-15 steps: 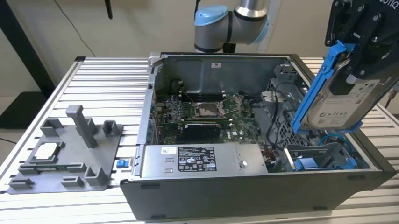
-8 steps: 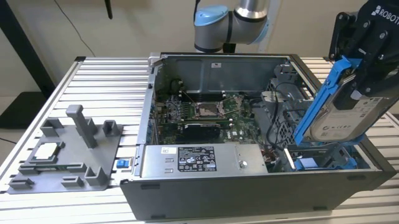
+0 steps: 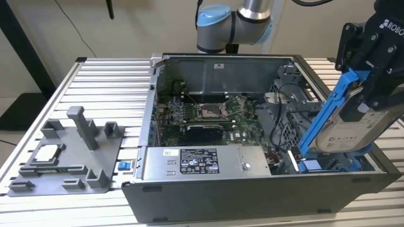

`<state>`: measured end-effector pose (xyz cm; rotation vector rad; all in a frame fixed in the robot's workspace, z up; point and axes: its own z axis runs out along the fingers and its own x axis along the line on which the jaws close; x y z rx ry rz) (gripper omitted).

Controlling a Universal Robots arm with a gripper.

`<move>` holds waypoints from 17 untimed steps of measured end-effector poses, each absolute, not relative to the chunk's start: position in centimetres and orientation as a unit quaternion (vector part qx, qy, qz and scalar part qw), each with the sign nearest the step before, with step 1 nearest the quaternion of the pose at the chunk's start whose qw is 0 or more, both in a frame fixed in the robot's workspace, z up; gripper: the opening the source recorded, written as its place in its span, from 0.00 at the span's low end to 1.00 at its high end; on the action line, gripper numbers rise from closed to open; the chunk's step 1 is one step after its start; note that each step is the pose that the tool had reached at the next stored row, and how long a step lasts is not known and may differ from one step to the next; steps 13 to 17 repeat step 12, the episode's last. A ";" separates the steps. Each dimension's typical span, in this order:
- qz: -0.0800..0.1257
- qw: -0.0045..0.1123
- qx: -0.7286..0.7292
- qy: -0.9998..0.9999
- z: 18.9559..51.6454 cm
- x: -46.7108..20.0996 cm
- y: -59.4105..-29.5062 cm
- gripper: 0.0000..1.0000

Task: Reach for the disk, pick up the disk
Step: 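Pick up the disk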

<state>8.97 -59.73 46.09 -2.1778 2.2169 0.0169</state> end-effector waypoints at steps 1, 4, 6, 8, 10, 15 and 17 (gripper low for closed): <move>0.005 0.017 -0.701 0.713 46.0 9.0 -59.7 0.00; 0.005 0.017 -0.701 0.713 45.9 9.0 -59.7 0.00; 0.005 0.017 -0.701 0.713 45.8 9.0 -59.7 0.00; 0.005 0.017 -0.701 0.713 45.8 9.0 -59.7 0.00; 0.005 0.017 -0.701 0.713 45.8 9.0 -59.7 0.00; 0.005 0.017 -0.701 0.713 45.8 9.0 -59.7 0.00; 0.005 0.017 -0.701 0.713 45.8 9.0 -59.7 0.00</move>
